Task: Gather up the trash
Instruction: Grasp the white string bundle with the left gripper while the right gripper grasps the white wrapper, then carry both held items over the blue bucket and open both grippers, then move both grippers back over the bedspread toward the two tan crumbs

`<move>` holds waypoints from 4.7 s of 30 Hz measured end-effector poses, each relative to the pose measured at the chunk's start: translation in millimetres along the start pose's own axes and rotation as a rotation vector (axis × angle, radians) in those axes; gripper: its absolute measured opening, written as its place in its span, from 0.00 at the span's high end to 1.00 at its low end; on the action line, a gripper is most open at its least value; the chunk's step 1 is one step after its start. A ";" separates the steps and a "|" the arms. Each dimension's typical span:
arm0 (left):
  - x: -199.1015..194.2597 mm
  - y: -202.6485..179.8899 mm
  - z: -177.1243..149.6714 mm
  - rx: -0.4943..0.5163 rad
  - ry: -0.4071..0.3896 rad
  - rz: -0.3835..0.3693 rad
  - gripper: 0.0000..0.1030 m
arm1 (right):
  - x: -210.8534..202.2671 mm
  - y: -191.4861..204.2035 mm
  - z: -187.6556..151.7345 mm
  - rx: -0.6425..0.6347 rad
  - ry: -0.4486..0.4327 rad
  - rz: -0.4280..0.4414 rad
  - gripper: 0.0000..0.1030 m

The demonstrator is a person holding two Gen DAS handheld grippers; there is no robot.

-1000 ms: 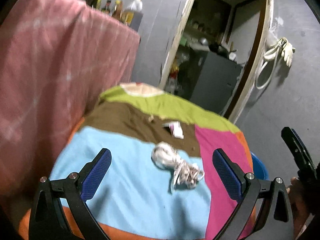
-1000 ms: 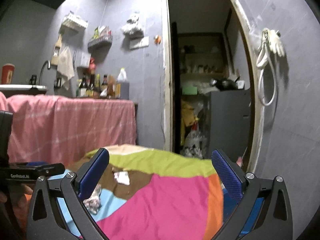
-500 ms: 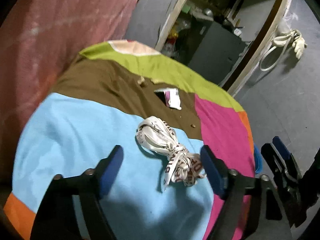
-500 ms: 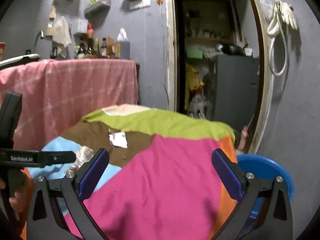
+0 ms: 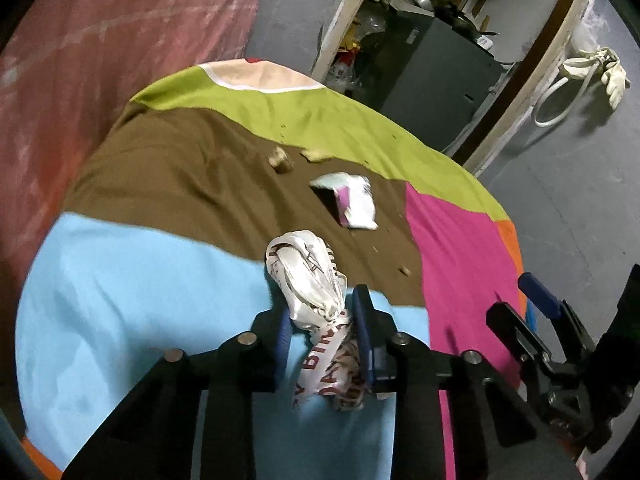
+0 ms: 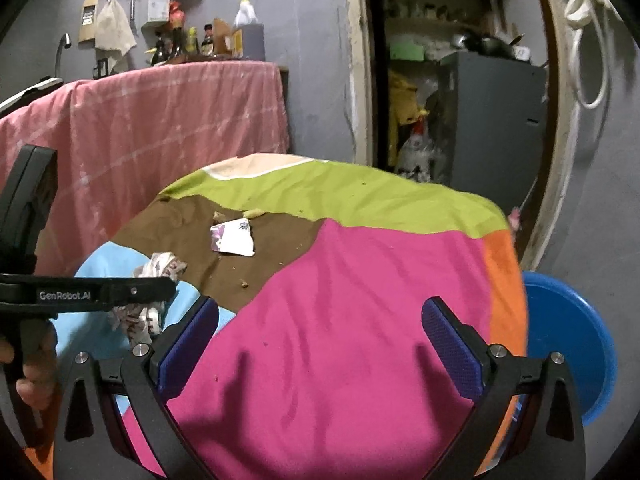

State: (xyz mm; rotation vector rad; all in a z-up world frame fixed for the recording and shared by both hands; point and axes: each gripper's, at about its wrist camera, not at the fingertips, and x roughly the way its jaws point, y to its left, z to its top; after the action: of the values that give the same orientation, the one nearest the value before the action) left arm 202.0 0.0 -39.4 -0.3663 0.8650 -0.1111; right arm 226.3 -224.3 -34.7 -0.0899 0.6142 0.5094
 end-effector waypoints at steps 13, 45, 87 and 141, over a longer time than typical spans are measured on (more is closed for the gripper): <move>8.2 35.5 40.6 0.074 -0.028 0.046 0.78 | 69.8 26.4 39.5 -0.033 0.148 0.121 0.24; -35.3 -15.2 39.1 0.193 -0.271 -0.030 0.85 | 25.7 25.2 59.7 -0.017 -0.094 0.086 0.64; 39.5 -295.2 -11.1 0.461 -0.557 -0.272 0.84 | -155.3 -171.7 -21.1 0.079 -0.591 -0.554 0.64; -10.9 -221.2 50.6 0.320 -0.429 -0.279 0.20 | -190.2 -140.9 26.2 0.163 -0.588 -0.427 0.00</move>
State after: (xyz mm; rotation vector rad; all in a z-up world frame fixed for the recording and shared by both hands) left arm 244.8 -189.9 77.8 -0.1961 0.3589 -0.4095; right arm 175.3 -423.3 86.0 0.0826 0.0489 0.0552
